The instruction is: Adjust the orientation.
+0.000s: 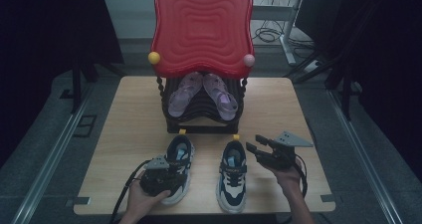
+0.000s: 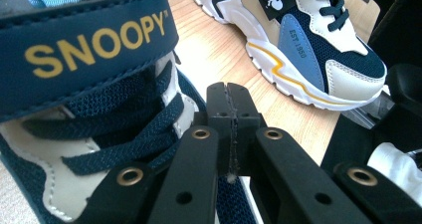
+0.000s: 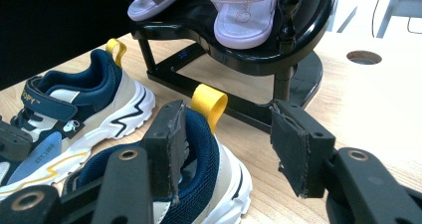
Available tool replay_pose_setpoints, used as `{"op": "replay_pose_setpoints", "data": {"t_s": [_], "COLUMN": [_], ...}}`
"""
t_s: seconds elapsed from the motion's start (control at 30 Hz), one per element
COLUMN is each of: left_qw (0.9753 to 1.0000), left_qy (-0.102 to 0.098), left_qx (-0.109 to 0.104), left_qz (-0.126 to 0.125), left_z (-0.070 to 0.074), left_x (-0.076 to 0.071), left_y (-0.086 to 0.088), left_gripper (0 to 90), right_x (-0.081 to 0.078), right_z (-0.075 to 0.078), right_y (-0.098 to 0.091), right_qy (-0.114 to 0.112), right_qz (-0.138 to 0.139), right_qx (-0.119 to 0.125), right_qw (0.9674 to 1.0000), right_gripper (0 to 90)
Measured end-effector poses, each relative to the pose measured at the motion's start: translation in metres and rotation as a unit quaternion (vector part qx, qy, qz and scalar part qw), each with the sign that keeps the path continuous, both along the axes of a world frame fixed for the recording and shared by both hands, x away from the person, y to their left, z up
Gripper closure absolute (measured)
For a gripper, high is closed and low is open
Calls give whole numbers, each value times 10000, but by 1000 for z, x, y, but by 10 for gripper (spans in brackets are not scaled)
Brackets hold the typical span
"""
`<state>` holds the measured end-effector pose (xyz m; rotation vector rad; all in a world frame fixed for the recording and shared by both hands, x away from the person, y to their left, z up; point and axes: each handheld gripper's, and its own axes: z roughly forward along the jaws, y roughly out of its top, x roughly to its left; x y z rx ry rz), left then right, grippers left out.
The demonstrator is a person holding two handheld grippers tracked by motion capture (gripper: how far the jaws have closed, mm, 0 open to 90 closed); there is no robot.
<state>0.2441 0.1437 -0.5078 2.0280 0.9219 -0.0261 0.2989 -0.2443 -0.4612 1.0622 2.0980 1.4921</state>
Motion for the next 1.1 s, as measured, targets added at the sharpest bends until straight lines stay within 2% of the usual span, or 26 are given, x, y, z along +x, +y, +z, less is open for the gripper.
{"op": "replay_pose_setpoints", "data": {"t_s": [0.53,1.1], "left_qw": [10000,9998], "left_qy": [49,161], "left_qx": [6,-72], "left_qz": [-4,113], "left_z": [-2,-4], "left_x": [-1,-3], "left_y": [6,29], "left_gripper": [900,900], "right_x": [-1,-1], "right_z": [0,0], "right_y": [-1,-2], "right_qy": [-1,-2], "right_qz": [-13,-38], "right_qx": [1,-2], "right_qw": [10000,10000], "right_gripper": [483,483]}}
